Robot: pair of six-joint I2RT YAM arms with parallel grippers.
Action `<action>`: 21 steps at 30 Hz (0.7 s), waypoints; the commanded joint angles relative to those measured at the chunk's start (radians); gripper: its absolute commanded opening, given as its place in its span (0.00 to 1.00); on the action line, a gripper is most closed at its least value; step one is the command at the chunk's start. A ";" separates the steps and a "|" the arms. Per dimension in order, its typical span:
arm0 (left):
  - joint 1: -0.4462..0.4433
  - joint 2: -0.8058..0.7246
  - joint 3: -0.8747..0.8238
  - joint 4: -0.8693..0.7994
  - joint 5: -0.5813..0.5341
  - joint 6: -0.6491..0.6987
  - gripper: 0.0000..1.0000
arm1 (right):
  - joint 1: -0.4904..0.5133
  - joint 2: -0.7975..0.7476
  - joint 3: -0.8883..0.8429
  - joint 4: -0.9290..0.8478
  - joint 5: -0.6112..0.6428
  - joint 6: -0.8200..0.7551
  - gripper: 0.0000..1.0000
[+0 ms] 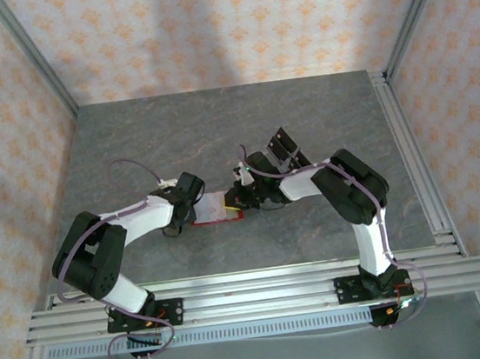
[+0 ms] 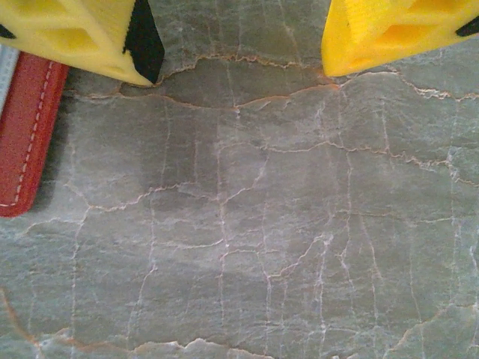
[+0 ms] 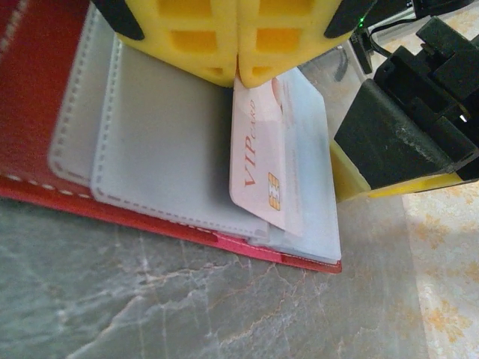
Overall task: Put the credit cards into the card holder
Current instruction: Insert the credit card into the card slot.
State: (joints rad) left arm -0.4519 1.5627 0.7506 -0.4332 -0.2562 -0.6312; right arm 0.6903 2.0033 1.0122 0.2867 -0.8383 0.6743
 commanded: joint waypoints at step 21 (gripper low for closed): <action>-0.032 0.059 -0.057 0.076 0.056 -0.028 0.61 | -0.020 -0.134 0.198 -0.591 0.192 -0.256 0.40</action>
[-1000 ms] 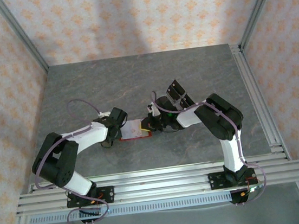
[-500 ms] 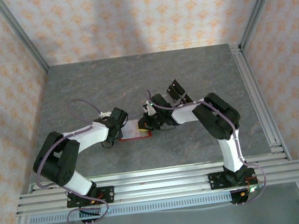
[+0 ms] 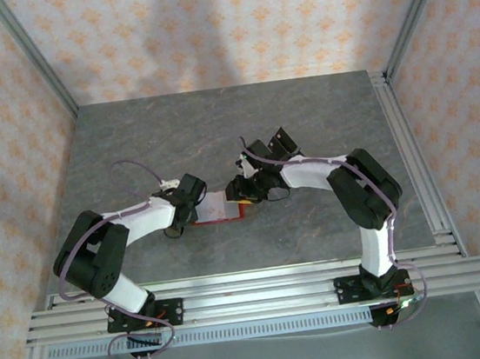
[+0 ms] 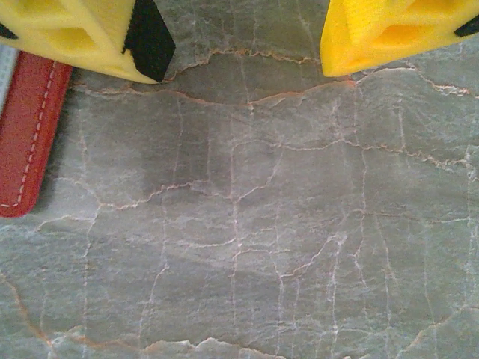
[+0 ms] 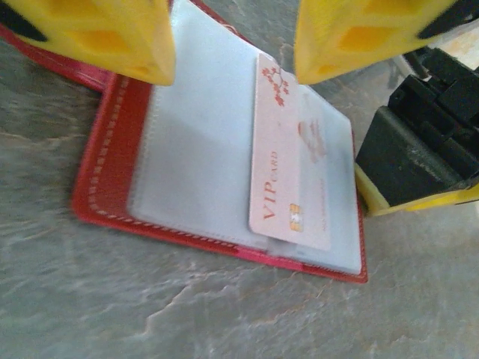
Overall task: Put the credit cards into the card holder
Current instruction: Insert the credit card into the card slot.
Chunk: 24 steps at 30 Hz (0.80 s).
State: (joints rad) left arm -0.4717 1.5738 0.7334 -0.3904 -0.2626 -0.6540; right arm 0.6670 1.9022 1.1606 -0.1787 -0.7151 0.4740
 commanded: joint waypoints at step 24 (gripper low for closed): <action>-0.013 0.051 -0.039 0.054 0.077 0.002 0.60 | 0.084 0.168 0.276 -0.293 0.137 -0.126 0.06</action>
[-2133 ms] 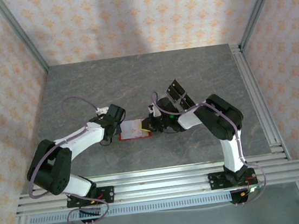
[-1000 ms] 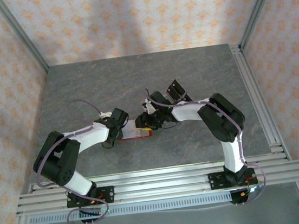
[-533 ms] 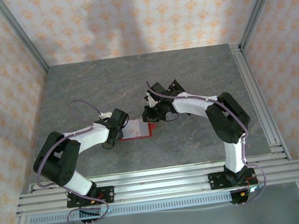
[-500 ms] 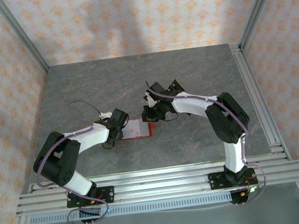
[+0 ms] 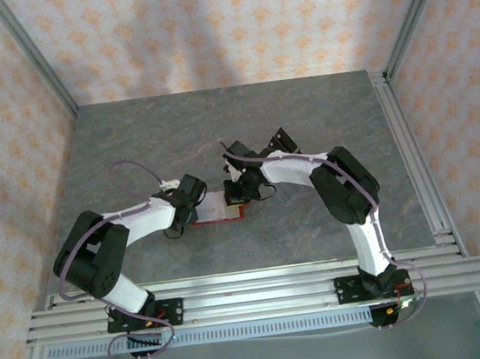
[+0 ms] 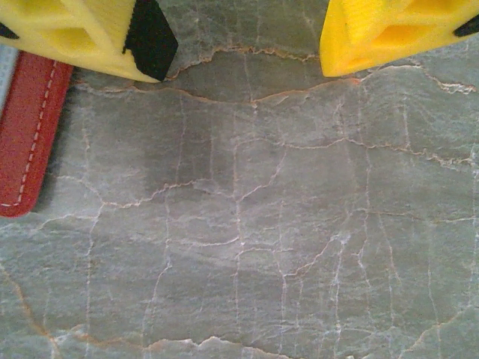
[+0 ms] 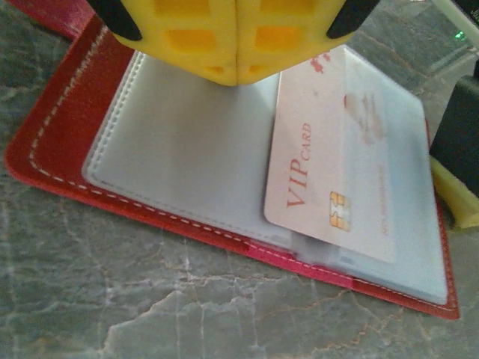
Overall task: Put the credit cards into the card holder
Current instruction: Insert the credit card into the card slot.
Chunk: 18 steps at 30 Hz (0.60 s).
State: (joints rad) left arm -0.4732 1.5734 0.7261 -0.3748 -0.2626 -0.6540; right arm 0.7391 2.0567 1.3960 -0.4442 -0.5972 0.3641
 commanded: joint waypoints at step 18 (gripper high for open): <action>-0.013 0.058 -0.048 0.067 0.091 -0.004 0.60 | 0.061 0.117 0.173 -0.042 -0.020 0.003 0.06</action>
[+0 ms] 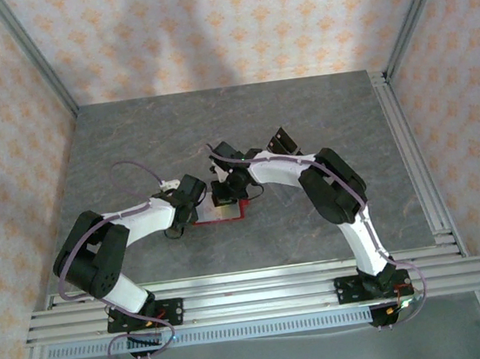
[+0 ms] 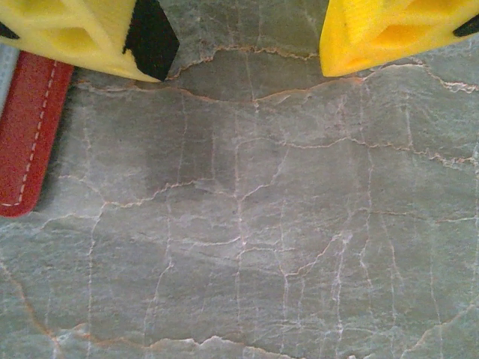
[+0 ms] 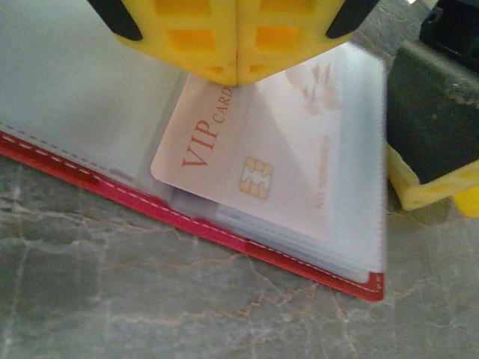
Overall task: Put the credit cards into the card holder
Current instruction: Insert the credit card into the card slot.
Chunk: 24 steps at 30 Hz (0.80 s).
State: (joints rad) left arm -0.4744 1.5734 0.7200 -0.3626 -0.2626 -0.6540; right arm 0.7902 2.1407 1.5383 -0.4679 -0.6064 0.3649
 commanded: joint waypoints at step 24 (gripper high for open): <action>-0.013 0.056 -0.047 0.057 0.092 -0.003 0.60 | -0.019 -0.078 -0.066 -0.005 0.074 -0.002 0.07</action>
State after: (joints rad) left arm -0.4763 1.5707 0.7113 -0.3470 -0.2634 -0.6544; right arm 0.7712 2.0876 1.4872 -0.4675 -0.5556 0.3687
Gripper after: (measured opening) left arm 0.601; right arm 0.067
